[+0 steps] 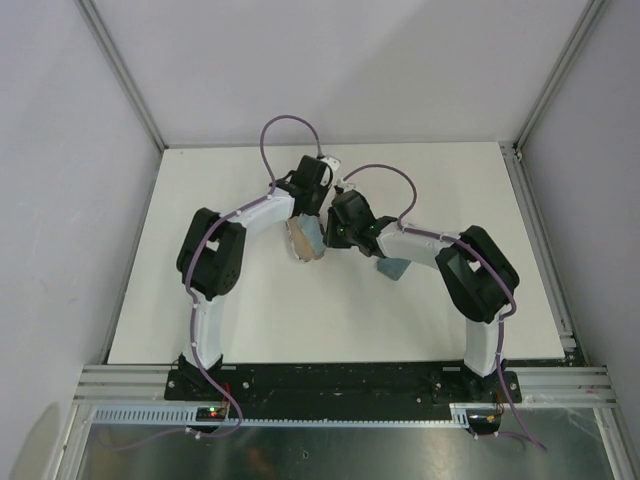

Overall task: Organize the sunglasses
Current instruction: Place the folded cleaning cloth in the sunglasses case.

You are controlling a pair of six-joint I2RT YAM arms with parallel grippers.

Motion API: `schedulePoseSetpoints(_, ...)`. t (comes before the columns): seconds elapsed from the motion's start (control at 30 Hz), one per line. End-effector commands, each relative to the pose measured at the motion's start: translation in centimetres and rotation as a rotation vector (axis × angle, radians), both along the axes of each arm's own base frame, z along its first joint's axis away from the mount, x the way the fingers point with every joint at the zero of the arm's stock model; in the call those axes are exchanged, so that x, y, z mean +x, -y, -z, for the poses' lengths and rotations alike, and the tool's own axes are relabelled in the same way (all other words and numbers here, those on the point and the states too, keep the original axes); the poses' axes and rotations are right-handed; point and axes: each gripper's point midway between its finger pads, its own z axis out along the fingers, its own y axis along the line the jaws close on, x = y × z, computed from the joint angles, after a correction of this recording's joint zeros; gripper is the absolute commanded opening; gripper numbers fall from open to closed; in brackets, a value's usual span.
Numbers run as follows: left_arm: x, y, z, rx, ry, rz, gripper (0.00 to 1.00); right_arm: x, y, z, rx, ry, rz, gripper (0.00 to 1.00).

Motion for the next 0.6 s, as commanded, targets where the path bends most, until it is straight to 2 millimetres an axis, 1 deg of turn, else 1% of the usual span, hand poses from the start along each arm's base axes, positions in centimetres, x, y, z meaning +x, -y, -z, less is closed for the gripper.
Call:
schedulePoseSetpoints(0.0,1.2,1.3,-1.6,-0.038,0.047,0.009,0.05,0.8,0.0,0.0,-0.005,-0.005,0.011,0.21)
schedulePoseSetpoints(0.17,1.4,1.4,-1.8,-0.046,0.05,0.003,0.13,0.8,0.6,1.0,-0.014,-0.036,0.022,0.19)
schedulePoseSetpoints(0.27,1.5,1.6,-2.3,-0.059,0.054,-0.001,0.22,1.0,0.9,1.2,-0.006,-0.047,0.027,0.16)
schedulePoseSetpoints(0.37,1.7,1.9,-3.2,-0.076,0.062,-0.005,0.3,1.1,1.2,1.3,0.001,-0.053,0.034,0.14)
schedulePoseSetpoints(0.5,2.2,2.4,-5.1,-0.109,0.085,-0.005,0.39,1.0,1.1,1.5,0.01,-0.062,0.028,0.13)
schedulePoseSetpoints(0.57,2.3,2.6,-6.1,-0.126,0.097,-0.012,0.42,0.9,1.0,1.6,0.019,-0.07,0.024,0.12)
